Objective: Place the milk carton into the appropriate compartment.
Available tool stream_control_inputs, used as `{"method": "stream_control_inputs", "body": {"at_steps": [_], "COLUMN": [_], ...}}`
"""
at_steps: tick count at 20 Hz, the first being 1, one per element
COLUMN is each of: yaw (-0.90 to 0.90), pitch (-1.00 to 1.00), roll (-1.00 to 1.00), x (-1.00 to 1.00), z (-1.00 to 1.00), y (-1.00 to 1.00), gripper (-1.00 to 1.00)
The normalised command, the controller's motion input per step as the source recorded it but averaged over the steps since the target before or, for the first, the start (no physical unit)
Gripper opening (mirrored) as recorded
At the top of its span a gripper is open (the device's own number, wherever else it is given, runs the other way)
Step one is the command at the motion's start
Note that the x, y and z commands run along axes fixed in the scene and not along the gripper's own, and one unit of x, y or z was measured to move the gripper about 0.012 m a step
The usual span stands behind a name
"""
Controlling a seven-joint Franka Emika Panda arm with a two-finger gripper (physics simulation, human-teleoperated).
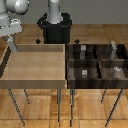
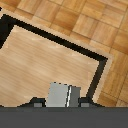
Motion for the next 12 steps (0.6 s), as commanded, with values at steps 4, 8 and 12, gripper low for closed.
{"method": "stream_control_inputs", "body": {"at_steps": [4,8,12], "yaw": [0.0,0.0,0.0], "pitch": [0.0,0.0,0.0], "roll": [0.0,0.0,0.0], "x": [0.0,0.0,0.0], "z": [0.0,0.0,0.0], "y": [0.75,1.0,1.0], "gripper": [-1.0,-1.0,-1.0]}}
